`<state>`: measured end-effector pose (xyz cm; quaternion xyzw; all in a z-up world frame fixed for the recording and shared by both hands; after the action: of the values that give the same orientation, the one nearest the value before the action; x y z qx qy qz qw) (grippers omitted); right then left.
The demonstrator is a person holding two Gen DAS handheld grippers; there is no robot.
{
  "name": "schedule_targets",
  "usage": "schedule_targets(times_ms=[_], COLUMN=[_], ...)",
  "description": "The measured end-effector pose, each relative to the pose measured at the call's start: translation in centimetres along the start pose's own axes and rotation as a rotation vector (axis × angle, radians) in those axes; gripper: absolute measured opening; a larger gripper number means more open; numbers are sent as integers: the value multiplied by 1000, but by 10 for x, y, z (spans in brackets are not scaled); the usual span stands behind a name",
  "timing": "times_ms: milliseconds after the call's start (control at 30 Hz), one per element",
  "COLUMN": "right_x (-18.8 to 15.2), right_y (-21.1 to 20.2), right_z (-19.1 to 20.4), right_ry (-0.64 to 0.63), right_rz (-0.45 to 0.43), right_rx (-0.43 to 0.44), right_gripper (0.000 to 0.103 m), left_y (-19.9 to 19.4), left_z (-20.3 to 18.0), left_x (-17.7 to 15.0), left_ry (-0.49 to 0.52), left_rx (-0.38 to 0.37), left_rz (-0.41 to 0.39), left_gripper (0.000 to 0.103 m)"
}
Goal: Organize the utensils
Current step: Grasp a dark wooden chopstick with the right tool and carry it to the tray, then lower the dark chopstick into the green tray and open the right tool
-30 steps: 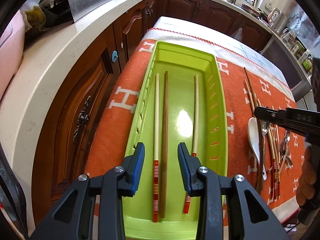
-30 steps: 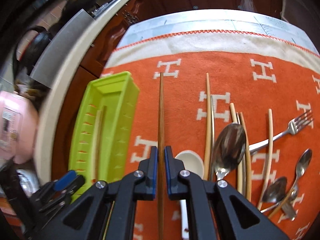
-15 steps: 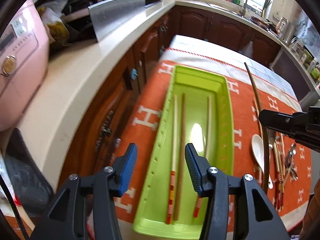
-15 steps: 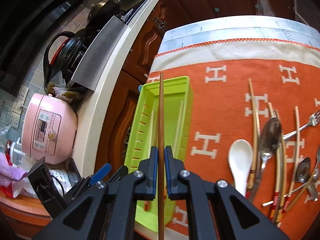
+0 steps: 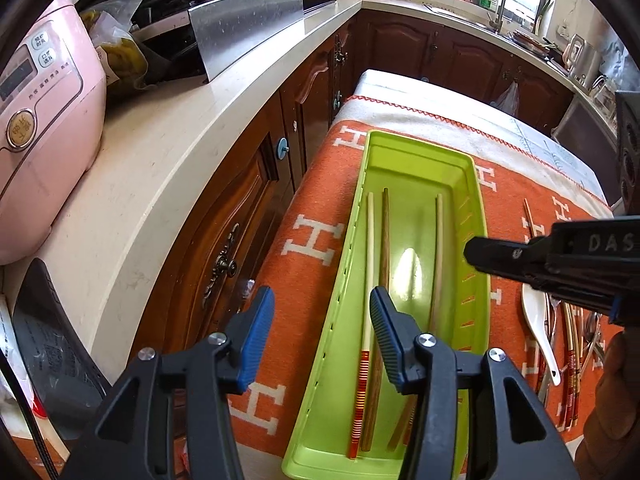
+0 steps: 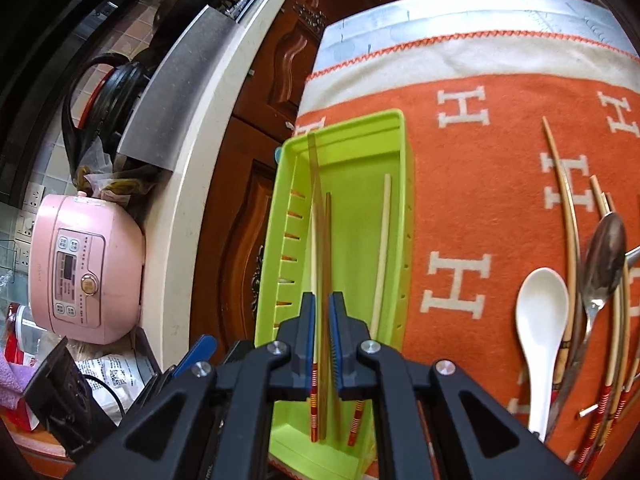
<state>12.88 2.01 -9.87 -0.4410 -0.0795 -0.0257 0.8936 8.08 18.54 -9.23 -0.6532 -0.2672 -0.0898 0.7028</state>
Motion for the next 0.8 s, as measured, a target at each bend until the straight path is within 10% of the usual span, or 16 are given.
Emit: schedule_targets(times_ms=[800], right_x=[-56], right_y=[-63], right_z=[-39], right_ry=[-211], right_rz=[-89], right_rx=[-187], right_gripper=[7], left_y=[-18], left_z=[-54], left_x=[-19], left_ry=[94], left_rx=[-92], left_rz=[19], left_gripper=[48])
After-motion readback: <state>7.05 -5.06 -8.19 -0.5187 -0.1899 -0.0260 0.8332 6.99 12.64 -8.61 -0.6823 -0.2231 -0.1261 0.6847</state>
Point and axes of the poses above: each gripper's, at about its wrist camera, not at the fingertips, and y roughly the way its jaws point, z to its left, x to its top, the point moved 5 cm from there along y, roughly the way its jaws point
